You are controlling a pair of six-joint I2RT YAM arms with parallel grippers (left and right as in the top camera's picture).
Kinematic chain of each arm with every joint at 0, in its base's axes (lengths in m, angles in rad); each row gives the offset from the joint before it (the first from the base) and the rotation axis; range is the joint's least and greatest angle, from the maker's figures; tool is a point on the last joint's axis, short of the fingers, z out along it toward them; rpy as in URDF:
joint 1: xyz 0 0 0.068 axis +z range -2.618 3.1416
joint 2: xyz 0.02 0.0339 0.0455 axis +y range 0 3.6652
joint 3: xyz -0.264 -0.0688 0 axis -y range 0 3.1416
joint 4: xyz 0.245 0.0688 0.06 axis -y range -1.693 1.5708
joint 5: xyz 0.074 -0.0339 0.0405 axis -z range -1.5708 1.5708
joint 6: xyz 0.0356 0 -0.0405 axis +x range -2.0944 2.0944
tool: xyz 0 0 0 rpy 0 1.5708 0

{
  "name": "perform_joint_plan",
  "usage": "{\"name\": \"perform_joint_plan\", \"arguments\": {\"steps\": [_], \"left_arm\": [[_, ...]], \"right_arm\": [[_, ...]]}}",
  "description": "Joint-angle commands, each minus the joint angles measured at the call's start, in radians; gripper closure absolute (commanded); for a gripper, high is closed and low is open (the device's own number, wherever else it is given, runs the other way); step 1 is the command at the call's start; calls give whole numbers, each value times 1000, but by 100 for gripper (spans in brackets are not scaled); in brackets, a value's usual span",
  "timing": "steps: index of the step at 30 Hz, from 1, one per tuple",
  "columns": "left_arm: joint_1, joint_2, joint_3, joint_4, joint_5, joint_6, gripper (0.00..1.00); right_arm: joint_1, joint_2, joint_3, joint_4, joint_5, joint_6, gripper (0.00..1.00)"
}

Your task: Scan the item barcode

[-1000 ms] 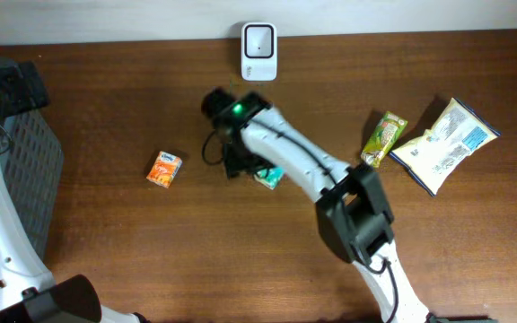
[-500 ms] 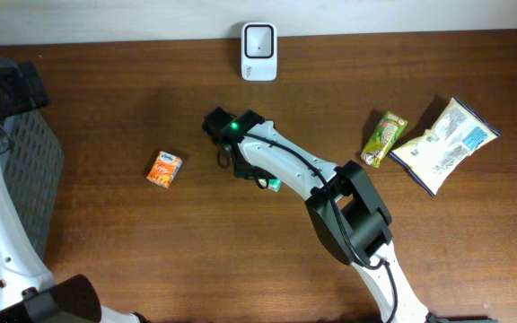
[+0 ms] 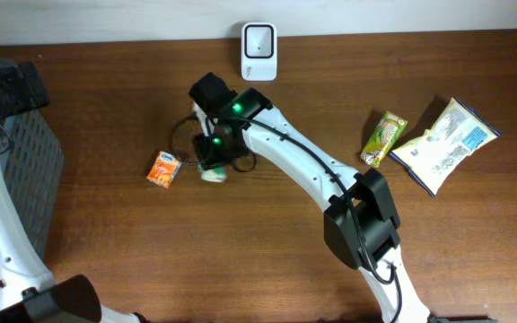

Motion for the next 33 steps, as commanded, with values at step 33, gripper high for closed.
{"name": "perform_joint_plan", "arguments": {"steps": [33], "left_arm": [[3,-5,12,0,-3,9,1]], "right_arm": [[-208,56,-414,211,-772,-318,96]]}}
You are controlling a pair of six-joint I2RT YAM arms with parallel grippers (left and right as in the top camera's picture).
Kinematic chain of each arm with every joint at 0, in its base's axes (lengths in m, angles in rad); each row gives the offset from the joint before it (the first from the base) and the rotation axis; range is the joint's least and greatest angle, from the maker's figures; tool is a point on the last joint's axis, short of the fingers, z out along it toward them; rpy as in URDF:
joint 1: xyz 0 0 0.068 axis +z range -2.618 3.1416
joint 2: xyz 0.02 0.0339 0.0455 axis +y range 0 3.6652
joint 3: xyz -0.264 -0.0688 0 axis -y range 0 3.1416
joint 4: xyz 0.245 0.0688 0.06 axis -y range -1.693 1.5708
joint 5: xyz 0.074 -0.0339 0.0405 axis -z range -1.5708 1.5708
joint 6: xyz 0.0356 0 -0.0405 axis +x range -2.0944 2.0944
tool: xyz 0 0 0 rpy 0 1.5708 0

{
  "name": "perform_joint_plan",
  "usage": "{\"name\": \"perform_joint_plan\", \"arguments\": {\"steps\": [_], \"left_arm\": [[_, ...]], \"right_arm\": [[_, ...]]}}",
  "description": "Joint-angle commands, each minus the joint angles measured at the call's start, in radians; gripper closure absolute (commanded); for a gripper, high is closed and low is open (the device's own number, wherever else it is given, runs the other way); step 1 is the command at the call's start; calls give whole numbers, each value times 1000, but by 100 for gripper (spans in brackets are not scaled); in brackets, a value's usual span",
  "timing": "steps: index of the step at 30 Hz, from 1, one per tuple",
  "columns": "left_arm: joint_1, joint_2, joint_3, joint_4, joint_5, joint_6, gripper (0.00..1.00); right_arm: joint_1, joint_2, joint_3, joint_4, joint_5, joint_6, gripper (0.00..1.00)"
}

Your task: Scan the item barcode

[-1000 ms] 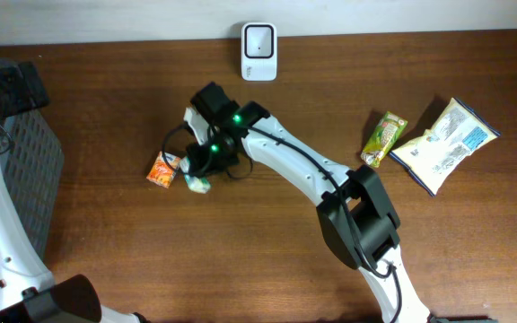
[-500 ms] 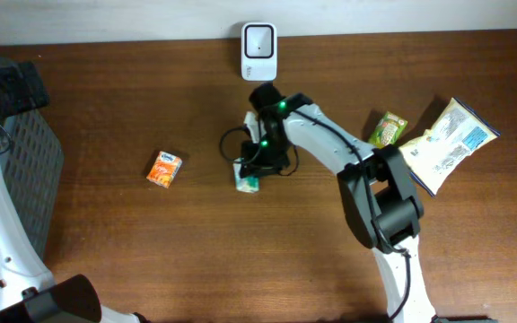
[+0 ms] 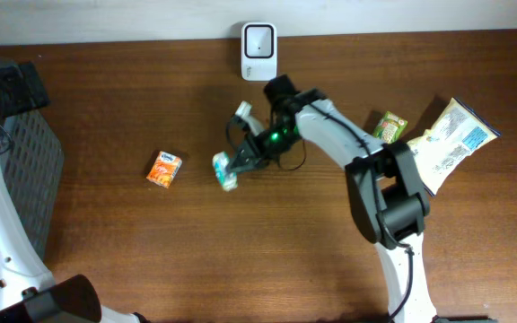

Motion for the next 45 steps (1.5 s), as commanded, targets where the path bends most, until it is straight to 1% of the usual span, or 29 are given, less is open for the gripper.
{"name": "perform_joint_plan", "arguments": {"steps": [1,2,3,4,5,6,7,8,10,11,13,15,17,18,19,20,21,24,29,30,31,32,34,36,40,42,45], "left_arm": [[3,-5,12,0,-3,9,1],[3,-5,12,0,-3,9,1],[3,-5,12,0,-3,9,1],[3,-5,12,0,-3,9,1],[3,-5,12,0,-3,9,1],[3,-5,12,0,-3,9,1],[3,-5,12,0,-3,9,1],[3,-5,12,0,-3,9,1],[3,-5,12,0,-3,9,1],[3,-5,12,0,-3,9,1],[3,-5,12,0,-3,9,1],[3,-5,12,0,-3,9,1],[3,-5,12,0,-3,9,1],[3,-5,12,0,-3,9,1],[3,-5,12,0,-3,9,1],[3,-5,12,0,-3,9,1],[3,-5,12,0,-3,9,1],[3,-5,12,0,-3,9,1],[3,-5,12,0,-3,10,1],[3,-5,12,0,-3,9,1],[3,-5,12,0,-3,9,1],[3,-5,12,0,-3,9,1],[3,-5,12,0,-3,9,1],[3,-5,12,0,-3,9,1],[3,-5,12,0,-3,9,1],[3,-5,12,0,-3,10,1],[3,-5,12,0,-3,9,1]], "right_arm": [[48,47,-63,51,13,82,96],[48,48,-63,45,151,119,95],[46,48,-63,42,195,130,93],[31,48,-63,25,284,137,92],[20,48,-63,10,322,137,92],[8,48,-63,-6,355,137,89],[-3,48,-63,-16,373,136,78],[-16,48,-63,-27,397,136,62],[-42,48,-62,-60,459,136,52],[-55,47,-60,-80,494,136,50],[-78,43,-43,-122,517,134,49],[-89,14,2,-201,509,132,49],[-49,-6,4,-199,443,139,48],[-16,-3,3,-179,434,185,47],[17,1,1,-148,441,247,49],[57,1,-6,-86,441,336,59],[90,1,-6,-34,441,395,62],[140,1,-6,24,440,451,62],[145,-5,-4,18,439,439,62],[137,-14,0,14,431,409,62],[129,-29,13,-5,429,375,59],[124,-52,36,-46,429,308,56],[137,-65,42,-84,433,264,55],[172,-64,13,-74,467,262,55],[232,-41,-36,-12,470,276,54],[242,-22,-60,17,497,314,55],[242,-6,-63,23,513,320,68]]}}
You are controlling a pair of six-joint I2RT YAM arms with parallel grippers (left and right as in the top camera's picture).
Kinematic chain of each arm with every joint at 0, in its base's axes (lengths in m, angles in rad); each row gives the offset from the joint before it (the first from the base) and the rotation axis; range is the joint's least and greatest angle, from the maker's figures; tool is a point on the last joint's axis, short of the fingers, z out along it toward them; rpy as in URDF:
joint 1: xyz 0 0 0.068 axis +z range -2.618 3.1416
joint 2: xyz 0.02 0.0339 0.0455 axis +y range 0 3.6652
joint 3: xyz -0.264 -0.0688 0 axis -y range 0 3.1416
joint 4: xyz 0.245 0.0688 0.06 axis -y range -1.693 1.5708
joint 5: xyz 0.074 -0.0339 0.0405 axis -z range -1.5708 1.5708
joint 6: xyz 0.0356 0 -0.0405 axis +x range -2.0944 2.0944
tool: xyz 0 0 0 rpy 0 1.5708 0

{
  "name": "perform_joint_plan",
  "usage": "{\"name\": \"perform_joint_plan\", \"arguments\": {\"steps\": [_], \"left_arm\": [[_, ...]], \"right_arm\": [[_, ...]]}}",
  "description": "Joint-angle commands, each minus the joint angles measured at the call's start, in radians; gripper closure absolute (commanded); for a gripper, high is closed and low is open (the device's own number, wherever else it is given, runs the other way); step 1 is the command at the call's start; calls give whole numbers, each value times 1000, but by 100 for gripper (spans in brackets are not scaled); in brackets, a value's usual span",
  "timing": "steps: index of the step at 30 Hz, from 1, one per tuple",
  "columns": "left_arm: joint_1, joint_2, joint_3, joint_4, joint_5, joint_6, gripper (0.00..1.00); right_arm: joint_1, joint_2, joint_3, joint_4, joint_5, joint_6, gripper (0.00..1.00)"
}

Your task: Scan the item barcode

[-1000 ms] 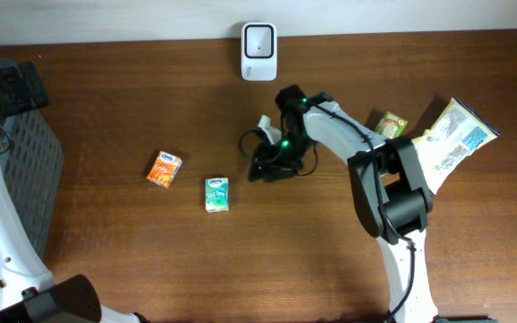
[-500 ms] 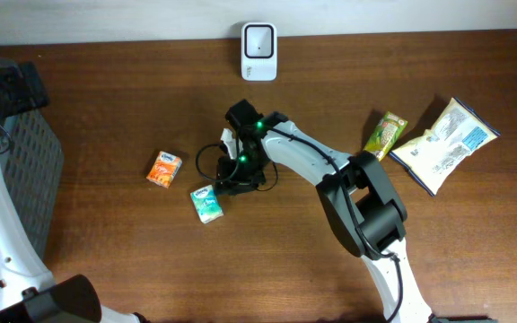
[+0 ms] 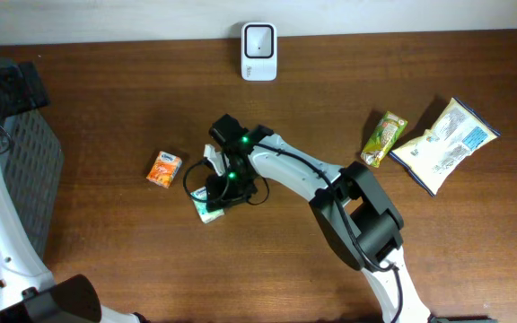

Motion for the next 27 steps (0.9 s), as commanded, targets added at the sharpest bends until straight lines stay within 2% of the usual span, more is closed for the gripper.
{"name": "perform_joint_plan", "arguments": {"steps": [1,4,7,11,16,22,27], "left_arm": [[3,-5,12,0,-3,9,1],[3,-5,12,0,-3,9,1],[3,-5,12,0,-3,9,1],[3,-5,12,0,-3,9,1],[3,-5,12,0,-3,10,1],[3,-5,12,0,-3,9,1],[3,-5,12,0,-3,9,1]], "right_arm": [[-3,22,-10,1,28,9,78],[-8,22,-9,-7,25,35,96],[-57,-5,-7,-21,-123,10,96],[-167,-79,-7,-21,-520,-164,96],[-374,-112,-7,20,-921,-240,96],[-605,-114,16,45,-954,-57,96],[-694,-156,42,43,-954,-17,96]]}}
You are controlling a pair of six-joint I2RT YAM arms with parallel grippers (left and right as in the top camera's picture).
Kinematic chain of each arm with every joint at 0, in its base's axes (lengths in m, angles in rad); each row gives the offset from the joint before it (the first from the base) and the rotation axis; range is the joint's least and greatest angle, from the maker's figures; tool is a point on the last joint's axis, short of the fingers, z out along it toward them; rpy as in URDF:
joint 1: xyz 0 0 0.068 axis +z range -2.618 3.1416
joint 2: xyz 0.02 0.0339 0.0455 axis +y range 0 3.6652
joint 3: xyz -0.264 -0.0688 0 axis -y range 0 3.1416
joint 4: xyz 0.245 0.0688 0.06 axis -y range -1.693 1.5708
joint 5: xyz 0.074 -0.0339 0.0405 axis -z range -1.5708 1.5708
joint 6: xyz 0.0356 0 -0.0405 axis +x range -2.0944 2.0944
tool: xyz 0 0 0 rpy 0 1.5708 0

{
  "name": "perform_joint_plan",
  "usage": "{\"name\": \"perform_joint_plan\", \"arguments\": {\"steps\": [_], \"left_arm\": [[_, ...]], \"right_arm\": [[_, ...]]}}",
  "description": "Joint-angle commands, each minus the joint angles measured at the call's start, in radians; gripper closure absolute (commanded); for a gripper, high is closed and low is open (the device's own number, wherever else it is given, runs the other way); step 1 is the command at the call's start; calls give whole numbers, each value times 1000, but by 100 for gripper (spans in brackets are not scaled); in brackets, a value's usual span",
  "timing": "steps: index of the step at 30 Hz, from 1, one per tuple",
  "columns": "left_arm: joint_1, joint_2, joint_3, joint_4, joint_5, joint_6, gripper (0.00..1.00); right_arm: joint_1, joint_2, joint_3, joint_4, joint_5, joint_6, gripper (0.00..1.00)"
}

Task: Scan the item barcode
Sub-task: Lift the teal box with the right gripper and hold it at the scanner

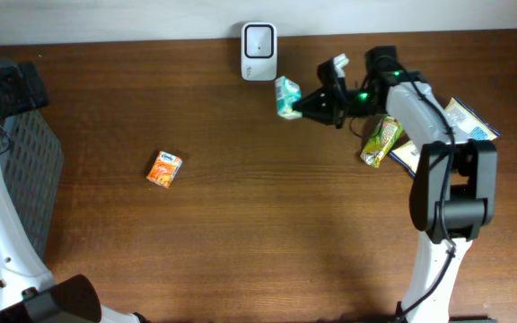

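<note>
A white barcode scanner [258,40] stands at the back edge of the table. Just to its right and slightly nearer, a small green and white packet [286,97] is in my right gripper [305,105], which is shut on it. The right arm reaches in from the right, a green light showing on its wrist. The packet's barcode cannot be made out. Only the left arm's white links show at the left edge; its gripper is out of view.
A small orange box [164,169] lies at the left middle of the table. A green snack bar [382,139] and a white and blue bag [451,135] lie at the right, under the right arm. A dark mesh basket [34,170] stands at the left edge.
My right gripper was low over the table middle, right of the orange box, with the packet. Now it holds the packet far back and to the right, beside the scanner.
My right gripper was first at the packet close to the orange box. Then it held the packet in the table's middle, then nearer the front beside the orange box. Now the packet is by the scanner. The left arm has stayed still.
</note>
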Motion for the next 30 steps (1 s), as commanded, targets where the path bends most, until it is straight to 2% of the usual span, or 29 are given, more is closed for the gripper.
{"name": "perform_joint_plan", "arguments": {"steps": [1,6,8,10,12,15,17,20,22,25,27,30], "left_arm": [[3,-5,12,1,-3,9,1],[3,-5,12,1,-3,9,1],[3,-5,12,1,-3,9,1],[3,-5,12,1,-3,9,1],[3,-5,12,1,-3,9,1],[3,-5,12,1,-3,9,1],[3,-5,12,1,-3,10,1],[3,-5,12,1,-3,9,1],[3,-5,12,1,-3,10,1],[3,-5,12,1,-3,9,1],[3,-5,12,1,-3,9,1],[3,-5,12,1,-3,9,1]], "right_arm": [[-33,-81,37,0,-39,29,96],[-43,-151,47,43,-10,37,96],[-26,-174,102,42,256,112,96],[26,-175,254,-44,560,110,96],[101,-164,455,-172,915,63,96],[214,-111,716,-288,1319,-20,96],[286,-93,738,-224,1587,-164,96],[409,8,737,-21,1925,-478,96],[463,132,737,143,2076,-731,96],[459,283,737,295,2078,-930,96],[445,360,737,387,2107,-999,96],[439,391,737,391,2110,-1024,96]]}}
